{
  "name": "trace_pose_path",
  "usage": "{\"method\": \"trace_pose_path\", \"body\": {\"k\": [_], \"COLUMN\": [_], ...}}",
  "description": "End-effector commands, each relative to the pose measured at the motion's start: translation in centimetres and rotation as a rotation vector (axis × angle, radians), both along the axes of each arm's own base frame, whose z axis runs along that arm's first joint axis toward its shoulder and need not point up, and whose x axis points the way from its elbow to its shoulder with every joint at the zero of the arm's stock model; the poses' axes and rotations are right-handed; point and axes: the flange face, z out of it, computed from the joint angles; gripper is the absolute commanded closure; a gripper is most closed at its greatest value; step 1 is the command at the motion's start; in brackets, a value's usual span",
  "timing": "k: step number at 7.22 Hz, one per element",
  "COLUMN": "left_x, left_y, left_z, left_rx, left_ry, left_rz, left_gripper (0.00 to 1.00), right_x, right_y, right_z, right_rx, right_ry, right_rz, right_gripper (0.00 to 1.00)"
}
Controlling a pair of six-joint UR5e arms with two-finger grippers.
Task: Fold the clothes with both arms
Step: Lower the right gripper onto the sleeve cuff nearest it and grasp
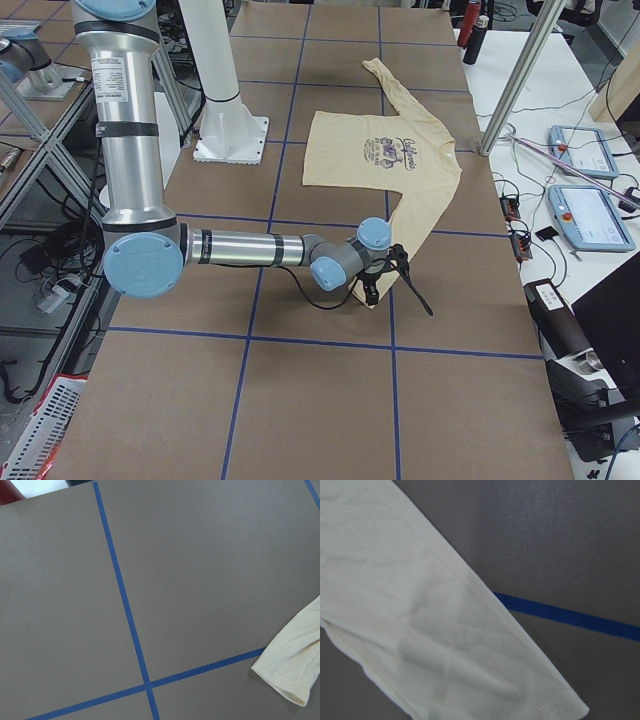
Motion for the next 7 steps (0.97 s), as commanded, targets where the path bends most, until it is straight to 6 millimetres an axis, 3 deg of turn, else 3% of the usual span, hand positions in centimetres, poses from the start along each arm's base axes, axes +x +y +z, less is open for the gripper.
{"method": "trace_pose_path", "body": {"k": [1,2,4,7], "left_x": [-0.1,0.0,0.0,0.0], "left_y": [0.0,0.0,-0.1,-0.2], "left_z": [0.3,0.3,0.2,-0.1], "left_rx": [-0.005,-0.006,-0.01,-0.004], "left_ry": [0.0,0.0,0.001,0.001], "left_rz": [-0.001,0.0,-0.003,-0.003], "left_gripper": [0.01,0.01,0.01,0.01], "right_x": [0.0,0.0,0.1,0.0], "right_y": [0.1,0.1,0.2,0.1], "right_z": [0.5,0.7,1.2,1.6], "right_rx": [-0.011,-0.017,-0.025,-0.033], "right_ry": [0.004,0.009,0.013,0.016], "right_rz": [0.0,0.001,0.0,-0.001], "right_gripper": [0.1,0.18,0.21,0.52]}}
